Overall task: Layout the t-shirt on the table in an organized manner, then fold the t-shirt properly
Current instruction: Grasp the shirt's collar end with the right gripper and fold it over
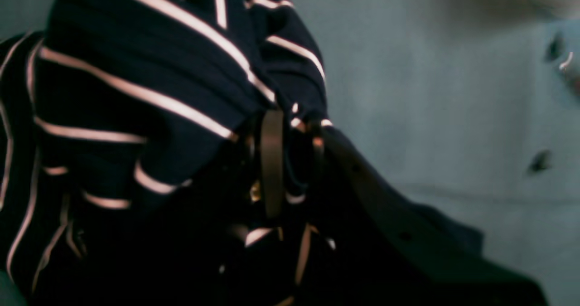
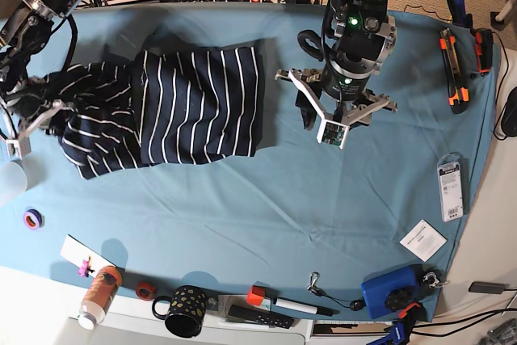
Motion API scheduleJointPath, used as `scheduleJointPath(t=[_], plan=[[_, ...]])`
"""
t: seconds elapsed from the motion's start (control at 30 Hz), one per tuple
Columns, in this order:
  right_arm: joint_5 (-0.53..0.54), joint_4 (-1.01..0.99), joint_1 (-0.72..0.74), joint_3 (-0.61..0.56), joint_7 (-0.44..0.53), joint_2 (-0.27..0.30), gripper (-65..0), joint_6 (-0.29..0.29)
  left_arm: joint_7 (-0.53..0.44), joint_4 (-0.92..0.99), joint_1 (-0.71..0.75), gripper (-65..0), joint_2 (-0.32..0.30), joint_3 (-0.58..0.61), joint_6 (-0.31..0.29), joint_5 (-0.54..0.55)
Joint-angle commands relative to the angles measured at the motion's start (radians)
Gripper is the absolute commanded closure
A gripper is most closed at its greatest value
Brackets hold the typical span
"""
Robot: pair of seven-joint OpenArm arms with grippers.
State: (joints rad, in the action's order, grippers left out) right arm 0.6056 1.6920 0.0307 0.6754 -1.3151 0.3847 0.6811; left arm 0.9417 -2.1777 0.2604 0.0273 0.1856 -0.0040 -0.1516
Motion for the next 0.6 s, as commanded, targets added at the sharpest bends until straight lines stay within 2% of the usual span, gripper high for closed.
scheduleJointPath(t=[0.0, 0.1, 0.17, 0.23, 0.4, 0.47, 0.57], plan=[[0.013, 0.062, 0.019, -0.009, 0.031, 0.028, 0.0, -0.003, -0.023, -0.016, -0.005, -25.9, 0.006, 0.002, 0.003, 0.0], [0.006, 0.205, 0.019, -0.062, 0.02, 0.028, 0.0, -0.053, -0.023, -0.016, -0.005, -25.9, 0.006, 0.002, 0.003, 0.0], [0.005, 0.295, 0.019, -0.123, -0.026, 0.028, 0.0, -0.085, -0.023, -0.016, -0.005, -25.9, 0.006, 0.002, 0.003, 0.0], [-0.05, 0.363, 0.012, -0.208, -0.039, 0.027, 0.0, -0.1, -0.023, -0.016, -0.005, -25.9, 0.006, 0.002, 0.003, 0.0], [-0.309, 0.411, -0.026, -0.46, 0.1, 0.023, 0.0, -0.169, -0.023, -0.016, -0.005, -25.9, 0.006, 0.002, 0.003, 0.0], [-0.338, 0.412, -0.031, -0.555, 0.118, 0.023, 0.0, -0.208, -0.023, -0.016, -0.005, -25.9, 0.006, 0.002, 0.003, 0.0], [-0.338, 0.429, -0.031, -0.679, 0.118, 0.023, 0.0, -0.23, -0.023, -0.016, -0.005, -25.9, 0.006, 0.002, 0.003, 0.0]])
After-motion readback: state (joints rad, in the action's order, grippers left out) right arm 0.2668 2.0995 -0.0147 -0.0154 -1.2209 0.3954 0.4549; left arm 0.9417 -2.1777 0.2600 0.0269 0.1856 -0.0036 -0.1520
